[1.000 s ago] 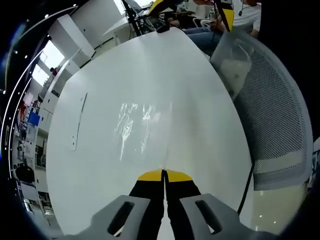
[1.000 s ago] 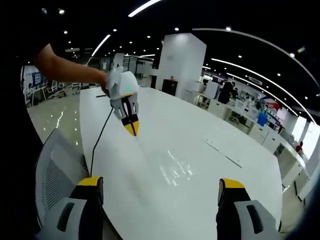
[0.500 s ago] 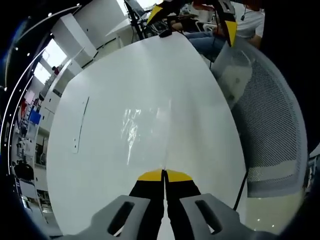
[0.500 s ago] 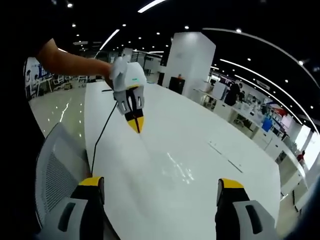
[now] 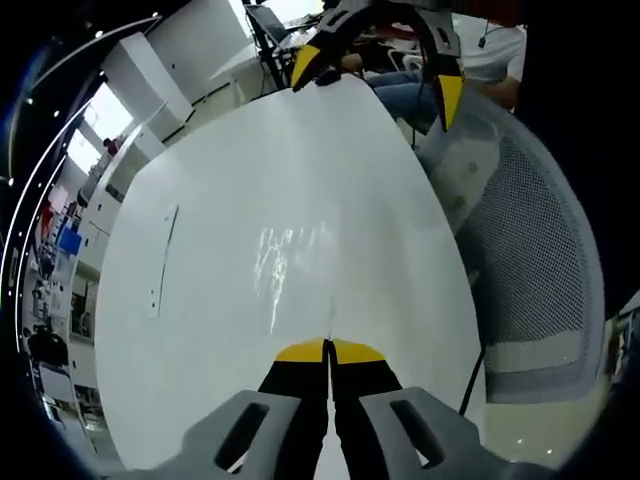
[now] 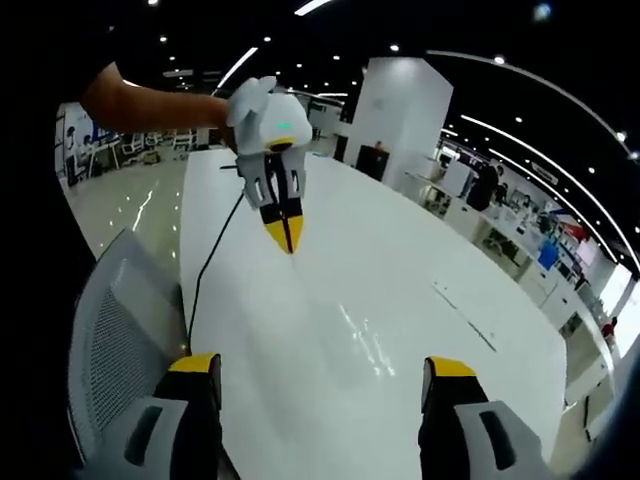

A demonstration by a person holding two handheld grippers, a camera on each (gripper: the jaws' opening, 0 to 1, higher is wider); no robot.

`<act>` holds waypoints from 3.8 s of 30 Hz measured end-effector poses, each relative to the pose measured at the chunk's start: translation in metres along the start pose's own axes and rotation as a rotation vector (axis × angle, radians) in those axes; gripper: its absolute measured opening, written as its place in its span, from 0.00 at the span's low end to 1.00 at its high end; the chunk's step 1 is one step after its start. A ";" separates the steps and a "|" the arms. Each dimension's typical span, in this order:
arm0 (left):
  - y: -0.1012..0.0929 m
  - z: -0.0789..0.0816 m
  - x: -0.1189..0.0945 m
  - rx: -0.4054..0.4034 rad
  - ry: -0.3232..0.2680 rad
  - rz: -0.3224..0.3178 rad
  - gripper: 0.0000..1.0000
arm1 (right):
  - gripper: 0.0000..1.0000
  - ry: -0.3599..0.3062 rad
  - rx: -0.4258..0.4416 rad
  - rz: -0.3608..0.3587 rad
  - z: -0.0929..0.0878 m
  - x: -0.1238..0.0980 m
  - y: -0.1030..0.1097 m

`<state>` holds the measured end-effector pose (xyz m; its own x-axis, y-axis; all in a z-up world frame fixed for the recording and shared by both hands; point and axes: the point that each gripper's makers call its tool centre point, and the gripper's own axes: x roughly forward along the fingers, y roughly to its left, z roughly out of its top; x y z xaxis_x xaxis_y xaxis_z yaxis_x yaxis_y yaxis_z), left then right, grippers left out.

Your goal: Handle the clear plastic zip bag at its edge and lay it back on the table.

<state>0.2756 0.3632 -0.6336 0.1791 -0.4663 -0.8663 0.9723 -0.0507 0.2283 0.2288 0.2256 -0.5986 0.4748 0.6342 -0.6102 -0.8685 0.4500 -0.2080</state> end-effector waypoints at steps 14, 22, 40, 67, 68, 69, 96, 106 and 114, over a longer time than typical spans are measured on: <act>-0.010 0.017 -0.007 0.019 -0.011 -0.024 0.00 | 0.58 0.015 -0.051 0.062 0.001 0.015 0.010; -0.014 0.026 -0.010 0.024 -0.020 -0.028 0.00 | 0.45 0.027 -0.075 0.091 -0.002 0.024 0.014; -0.019 0.043 -0.014 0.013 -0.074 -0.029 0.00 | 0.18 0.041 -0.141 0.110 -0.007 0.037 0.020; -0.012 0.061 -0.012 0.038 -0.181 -0.002 0.00 | 0.00 0.063 -0.204 0.087 -0.011 0.034 0.012; -0.012 0.061 -0.012 0.043 -0.186 0.000 0.00 | 0.00 0.062 -0.203 0.085 -0.011 0.034 0.011; -0.014 0.062 -0.013 0.049 -0.192 -0.010 0.00 | 0.00 0.062 -0.200 0.084 -0.010 0.034 0.010; -0.011 0.058 0.007 0.211 -0.150 0.022 0.03 | 0.00 0.060 -0.217 0.082 -0.007 0.030 0.010; -0.011 0.056 0.005 0.228 -0.136 0.035 0.00 | 0.00 0.044 -0.224 0.082 -0.003 0.029 0.010; -0.010 0.057 -0.001 0.201 -0.131 0.036 0.00 | 0.16 0.013 -0.210 0.076 0.014 0.024 0.006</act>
<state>0.2569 0.3136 -0.6102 0.1792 -0.5805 -0.7943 0.9139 -0.2008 0.3529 0.2367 0.2521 -0.6038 0.4061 0.6528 -0.6395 -0.9130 0.2596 -0.3147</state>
